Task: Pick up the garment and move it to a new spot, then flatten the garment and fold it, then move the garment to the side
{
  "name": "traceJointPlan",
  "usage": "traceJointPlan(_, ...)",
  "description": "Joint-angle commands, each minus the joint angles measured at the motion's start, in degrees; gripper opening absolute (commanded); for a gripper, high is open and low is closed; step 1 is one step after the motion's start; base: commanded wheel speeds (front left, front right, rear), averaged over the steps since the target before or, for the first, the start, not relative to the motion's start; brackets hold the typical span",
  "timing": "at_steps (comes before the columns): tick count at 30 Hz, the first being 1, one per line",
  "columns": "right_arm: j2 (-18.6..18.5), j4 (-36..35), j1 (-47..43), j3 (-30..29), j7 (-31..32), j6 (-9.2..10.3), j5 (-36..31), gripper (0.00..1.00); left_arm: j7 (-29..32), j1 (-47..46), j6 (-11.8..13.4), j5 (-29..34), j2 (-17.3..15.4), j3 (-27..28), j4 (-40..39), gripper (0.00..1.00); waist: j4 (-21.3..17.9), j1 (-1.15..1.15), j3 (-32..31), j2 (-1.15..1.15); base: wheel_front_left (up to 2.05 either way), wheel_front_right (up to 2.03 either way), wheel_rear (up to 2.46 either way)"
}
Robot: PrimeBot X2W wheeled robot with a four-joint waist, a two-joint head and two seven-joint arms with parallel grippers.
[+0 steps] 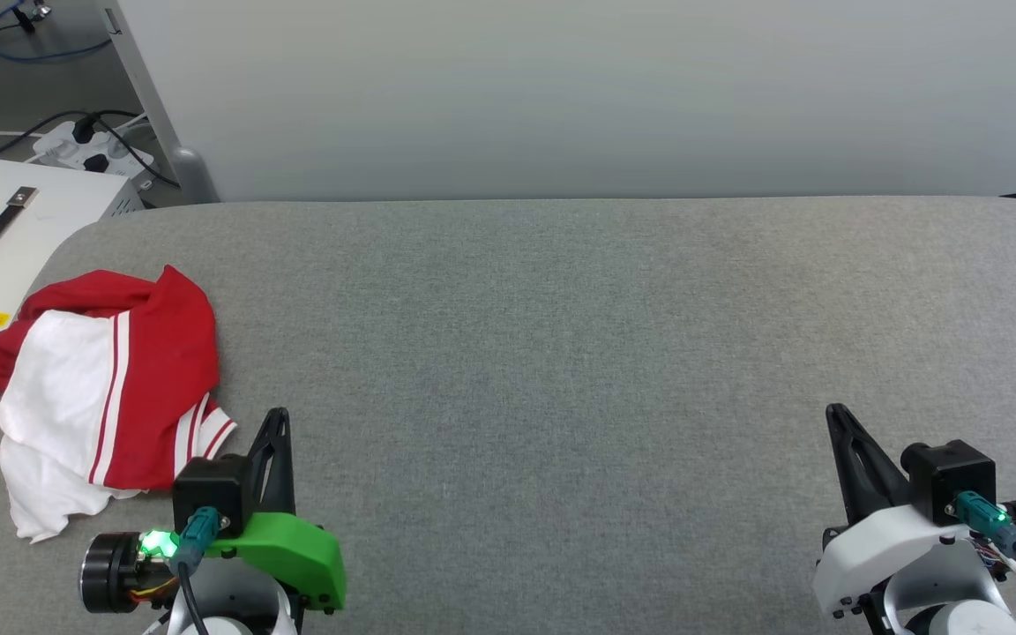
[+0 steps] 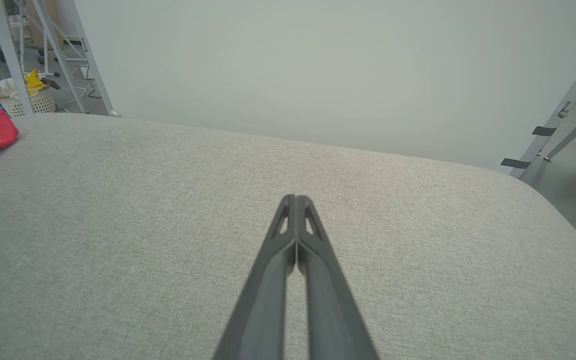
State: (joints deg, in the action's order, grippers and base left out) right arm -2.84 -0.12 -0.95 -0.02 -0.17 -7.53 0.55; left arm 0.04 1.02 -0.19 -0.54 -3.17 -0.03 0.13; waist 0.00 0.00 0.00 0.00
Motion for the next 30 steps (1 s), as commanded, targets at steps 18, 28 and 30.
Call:
traceJointPlan(18,0.0,0.1,1.0,0.0,0.2,0.04,-0.6,0.0,0.0,-1.0,0.2,0.5,0.3,0.0,-0.1,0.0,0.0,0.0,0.0,0.0,0.0,0.0,0.0)
traceJointPlan(28,0.0,0.1,1.0,0.0,0.2,0.04,-0.6,0.0,0.0,-1.0,0.2,0.5,0.3,0.0,-0.1,0.0,0.0,0.0,0.0,0.0,0.0,0.0,0.0)
traceJointPlan(30,0.0,0.1,1.0,0.0,0.2,0.04,-0.6,0.0,0.0,-1.0,0.2,0.5,0.3,0.0,-0.1,0.0,0.0,0.0,0.0,0.0,0.0,0.0,0.0)
